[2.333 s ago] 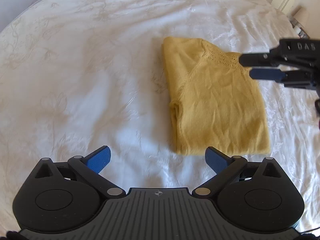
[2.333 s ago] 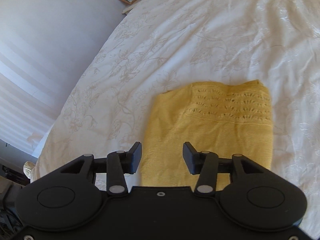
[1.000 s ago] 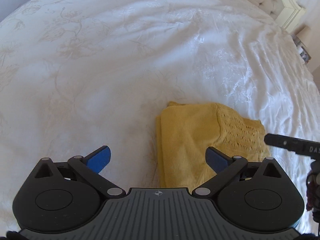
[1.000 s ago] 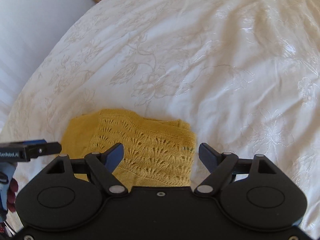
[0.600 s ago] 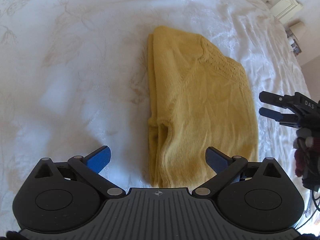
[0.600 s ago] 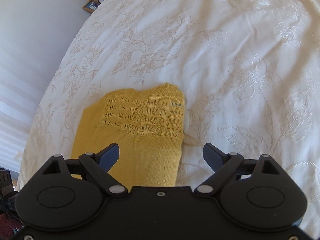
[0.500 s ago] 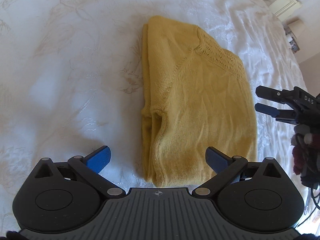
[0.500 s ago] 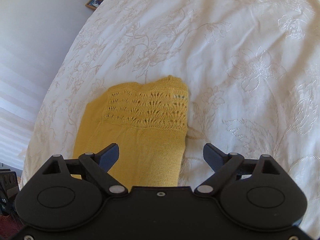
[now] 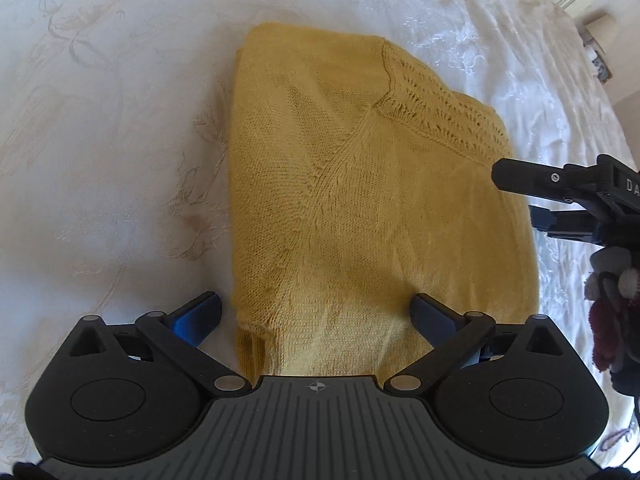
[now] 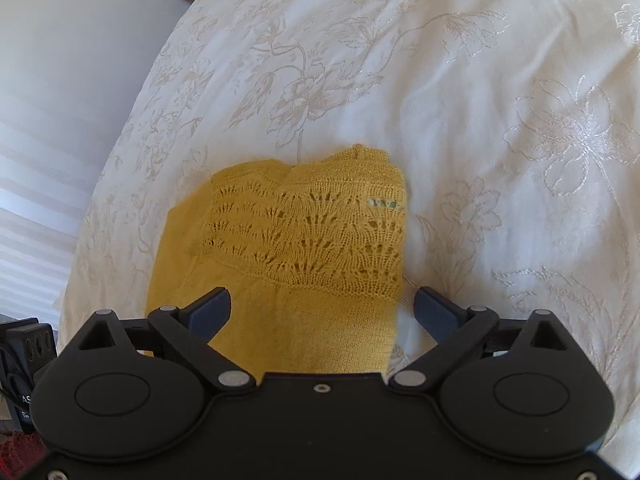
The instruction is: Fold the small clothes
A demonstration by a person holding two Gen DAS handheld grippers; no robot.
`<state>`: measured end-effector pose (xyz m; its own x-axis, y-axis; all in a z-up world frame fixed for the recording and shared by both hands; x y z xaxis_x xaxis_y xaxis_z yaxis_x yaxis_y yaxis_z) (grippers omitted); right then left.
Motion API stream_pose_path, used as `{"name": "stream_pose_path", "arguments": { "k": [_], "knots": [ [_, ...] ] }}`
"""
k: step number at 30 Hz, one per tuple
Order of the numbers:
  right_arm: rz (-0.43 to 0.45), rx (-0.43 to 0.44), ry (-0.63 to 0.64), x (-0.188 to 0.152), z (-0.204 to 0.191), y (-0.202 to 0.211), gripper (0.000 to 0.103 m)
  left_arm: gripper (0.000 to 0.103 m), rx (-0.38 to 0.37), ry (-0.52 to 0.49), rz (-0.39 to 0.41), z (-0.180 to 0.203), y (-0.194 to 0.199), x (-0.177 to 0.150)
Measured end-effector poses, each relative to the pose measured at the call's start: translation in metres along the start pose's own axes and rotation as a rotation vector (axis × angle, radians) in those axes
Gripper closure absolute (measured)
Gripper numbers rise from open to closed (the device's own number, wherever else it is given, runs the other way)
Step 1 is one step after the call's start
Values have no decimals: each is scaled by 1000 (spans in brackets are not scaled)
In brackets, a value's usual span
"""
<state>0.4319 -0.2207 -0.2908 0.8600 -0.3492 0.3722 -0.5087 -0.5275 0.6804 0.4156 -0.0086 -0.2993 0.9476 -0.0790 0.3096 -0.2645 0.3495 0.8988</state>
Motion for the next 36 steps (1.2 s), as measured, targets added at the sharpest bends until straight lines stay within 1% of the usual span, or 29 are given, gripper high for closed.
{"name": "stream_pose_path", "arguments": {
  "k": [2,8,13,18,22,24,26,29,31,33,34,35,36],
  "knots": [
    [-3,13,-2,1,-1,-3,0,0,-1,4,-1,1,-2,2],
    [-5,48,-5,5,-5,-12,0,0,-26,16,15,4,-3,8],
    [-5,72,-4,9,-8,-17,0,0,-149,36,43,19,-5,16],
    [-5,98,-11,10,-7,-17,0,0,-194,52,60,21,-5,16],
    [0,132,-27,7,-5,-14,0,1,-259,103,63,18,2,8],
    [4,147,-38,6,-5,-13,0,1,-280,122,61,17,3,3],
    [6,157,-50,6,-5,-14,0,1,-286,133,59,19,2,0],
    [3,175,-62,7,-9,-18,0,1,-266,128,57,25,-3,3],
    [-5,172,-49,7,-14,-22,0,1,-257,149,59,25,-5,5],
    [-11,164,-35,6,-16,-22,0,1,-268,150,50,25,-4,6],
    [-11,167,-37,6,-16,-21,0,4,-283,150,50,24,-3,5],
    [-13,170,-45,6,-15,-20,0,10,-294,152,51,22,-1,4],
    [-18,170,-51,5,-14,-18,0,30,-285,150,52,18,0,2]
  ]
}}
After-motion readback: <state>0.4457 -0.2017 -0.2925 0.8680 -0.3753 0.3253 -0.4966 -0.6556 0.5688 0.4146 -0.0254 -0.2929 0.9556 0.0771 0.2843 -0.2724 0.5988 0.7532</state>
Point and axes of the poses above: each gripper's, at about its wrist camera, not at the fingertips, and y roughly against the way its jaws point, z to its right, x to its top, the point moved 9 cm from there along -y, roughly the way its jaws point, and after that the axes turned 5 degrees about z, right-handed, at the moved point
